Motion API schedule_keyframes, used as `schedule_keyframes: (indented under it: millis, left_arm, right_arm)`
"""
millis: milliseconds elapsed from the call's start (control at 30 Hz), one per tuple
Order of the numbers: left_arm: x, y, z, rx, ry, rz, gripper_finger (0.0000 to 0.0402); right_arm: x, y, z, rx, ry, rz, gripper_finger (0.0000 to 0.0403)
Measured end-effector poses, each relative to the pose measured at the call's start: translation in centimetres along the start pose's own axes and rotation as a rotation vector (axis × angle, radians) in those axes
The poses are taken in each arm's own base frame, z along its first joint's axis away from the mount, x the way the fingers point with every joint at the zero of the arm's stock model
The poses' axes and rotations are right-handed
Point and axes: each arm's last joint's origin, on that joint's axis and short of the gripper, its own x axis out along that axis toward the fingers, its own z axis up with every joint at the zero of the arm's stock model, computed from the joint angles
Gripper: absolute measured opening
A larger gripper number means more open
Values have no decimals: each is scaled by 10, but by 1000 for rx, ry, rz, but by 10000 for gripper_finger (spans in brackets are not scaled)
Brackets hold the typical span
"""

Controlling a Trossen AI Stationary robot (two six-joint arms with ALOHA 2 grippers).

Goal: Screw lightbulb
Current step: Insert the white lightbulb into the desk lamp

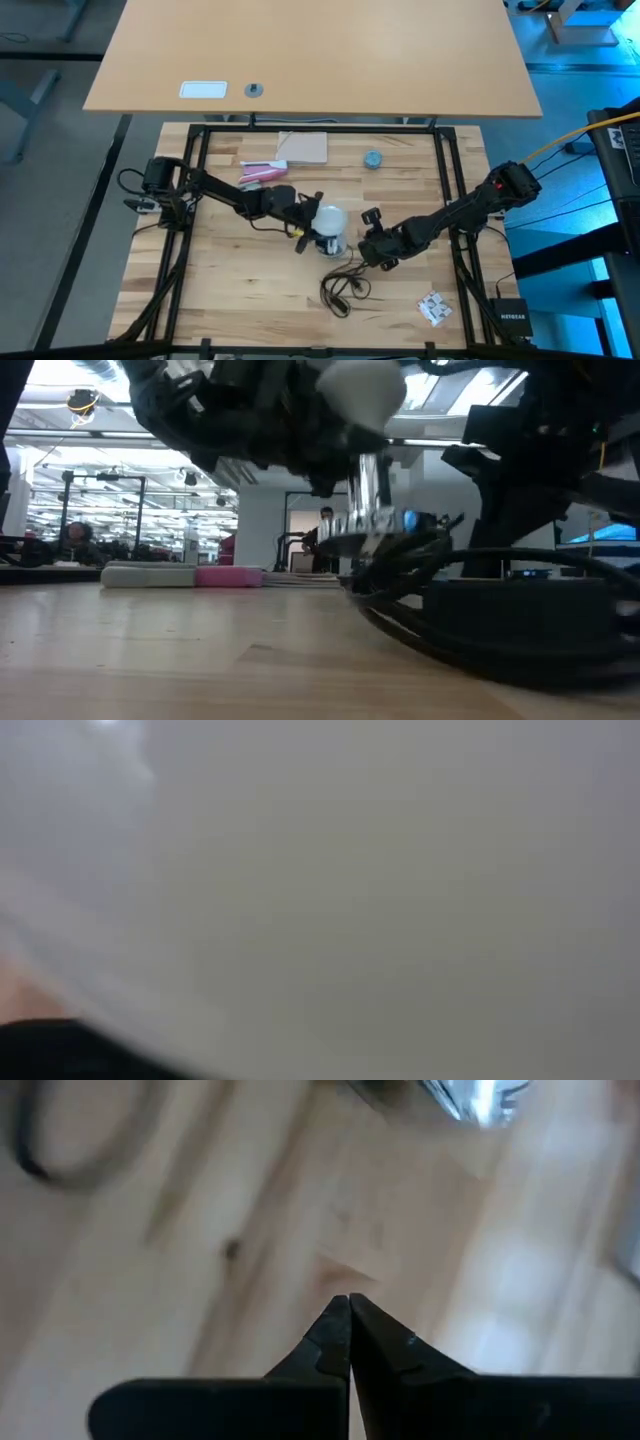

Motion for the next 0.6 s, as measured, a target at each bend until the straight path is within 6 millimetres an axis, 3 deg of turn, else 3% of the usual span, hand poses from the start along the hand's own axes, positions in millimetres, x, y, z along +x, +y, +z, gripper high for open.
schedule_keyframes:
  millis: [367, 600]
  left_arm:
    - [-4, 13, -19, -28, 192, 213, 141]
    - [-4, 13, -18, 125, 196, 264, 141]
  right_arm:
    - [-2, -3, 22, 152, -220, 12, 10]
    - [-5, -6, 30, 179, -300, 0, 71]
